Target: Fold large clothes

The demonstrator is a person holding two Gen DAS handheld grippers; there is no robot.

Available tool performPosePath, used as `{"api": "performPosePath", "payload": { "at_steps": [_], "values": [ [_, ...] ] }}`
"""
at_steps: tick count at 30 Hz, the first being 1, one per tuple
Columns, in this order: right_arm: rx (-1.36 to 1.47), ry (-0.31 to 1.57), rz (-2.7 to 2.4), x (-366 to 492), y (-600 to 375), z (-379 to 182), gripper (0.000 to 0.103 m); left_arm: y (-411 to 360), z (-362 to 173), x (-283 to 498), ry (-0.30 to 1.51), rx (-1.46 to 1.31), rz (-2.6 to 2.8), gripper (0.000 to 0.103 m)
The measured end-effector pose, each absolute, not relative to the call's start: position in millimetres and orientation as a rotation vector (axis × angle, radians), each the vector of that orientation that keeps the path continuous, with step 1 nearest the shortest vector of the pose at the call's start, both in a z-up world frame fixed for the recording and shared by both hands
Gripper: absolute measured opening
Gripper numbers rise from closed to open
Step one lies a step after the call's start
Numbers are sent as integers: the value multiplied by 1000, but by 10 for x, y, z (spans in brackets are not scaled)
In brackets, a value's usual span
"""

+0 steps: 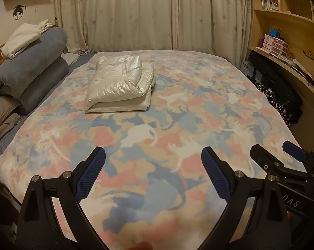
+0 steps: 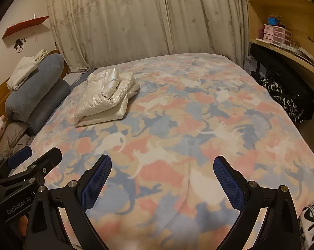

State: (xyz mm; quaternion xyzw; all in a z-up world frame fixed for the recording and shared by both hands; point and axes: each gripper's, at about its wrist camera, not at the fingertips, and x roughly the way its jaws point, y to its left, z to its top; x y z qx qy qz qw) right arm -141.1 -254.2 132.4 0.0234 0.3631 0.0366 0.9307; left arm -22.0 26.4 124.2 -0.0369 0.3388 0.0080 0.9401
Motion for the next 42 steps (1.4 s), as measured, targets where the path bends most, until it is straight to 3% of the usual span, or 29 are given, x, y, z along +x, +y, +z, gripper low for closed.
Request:
{"api": "performPosePath", "payload": {
  "at_steps": [42],
  "values": [
    [39, 751, 52, -1451, -2518, 1245, 99, 251, 1266, -304, 740, -77, 33, 92]
  ]
}}
